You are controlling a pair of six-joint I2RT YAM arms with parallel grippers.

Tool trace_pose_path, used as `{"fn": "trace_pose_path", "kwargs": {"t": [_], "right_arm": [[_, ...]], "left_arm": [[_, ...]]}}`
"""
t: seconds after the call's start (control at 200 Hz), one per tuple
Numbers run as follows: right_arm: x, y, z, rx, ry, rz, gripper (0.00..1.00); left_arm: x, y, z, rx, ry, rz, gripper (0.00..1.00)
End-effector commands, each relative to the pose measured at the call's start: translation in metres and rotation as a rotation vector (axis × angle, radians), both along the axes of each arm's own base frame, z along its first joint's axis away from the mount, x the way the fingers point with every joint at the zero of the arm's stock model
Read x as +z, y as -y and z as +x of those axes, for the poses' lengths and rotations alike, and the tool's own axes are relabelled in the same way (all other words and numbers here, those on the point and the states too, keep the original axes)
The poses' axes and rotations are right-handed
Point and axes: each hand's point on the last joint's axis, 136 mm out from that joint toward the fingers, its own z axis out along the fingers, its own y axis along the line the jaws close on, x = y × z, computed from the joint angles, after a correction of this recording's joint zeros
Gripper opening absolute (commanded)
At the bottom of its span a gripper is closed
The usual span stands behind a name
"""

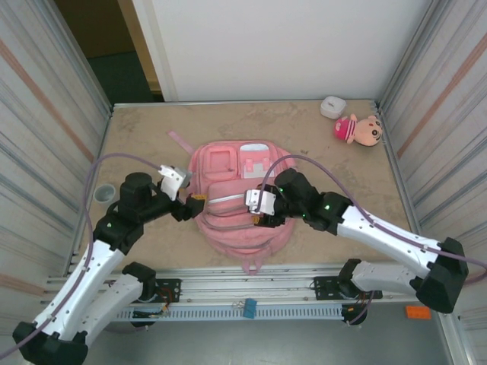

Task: Pack the student bag

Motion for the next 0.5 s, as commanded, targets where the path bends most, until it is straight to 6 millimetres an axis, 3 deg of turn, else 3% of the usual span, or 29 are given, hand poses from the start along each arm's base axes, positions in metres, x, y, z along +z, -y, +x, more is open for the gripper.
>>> {"fn": "trace_pose_path", "kwargs": {"t": [0.0,0.15,0.18,0.251,0.321,0.491], "right_arm": [[0.006,-0.017,0.010,0.053,0.060,-0.001,0.66],[-0.010,-0.032,0.028,0.058,0.098,-0.028,0.61],[-0.010,-0.035,0.030,0.056,0.100,-0.026,0.54],[-0.002,-0.040,0.033,0.054,0.100,-0.004,0.27],[0.010,-0.042,0.030,0.069,0.100,0.029,0.11],[0.028,-0.038,0.027,0.074,0.105,0.084,0.03]], "left_arm": [[-0.025,0.002,-0.031,-0.146,-0.032,0.070,0.74],[-0.047,-0.004,-0.033,-0.209,0.018,0.202,0.76],[-0.052,-0.005,-0.033,-0.221,0.012,0.230,0.76],[-0.066,-0.007,-0.033,-0.259,-0.006,0.293,0.77],[-0.078,-0.007,-0.031,-0.295,-0.020,0.343,0.77],[-0.083,0.003,-0.021,-0.345,-0.016,0.339,0.76]]}}
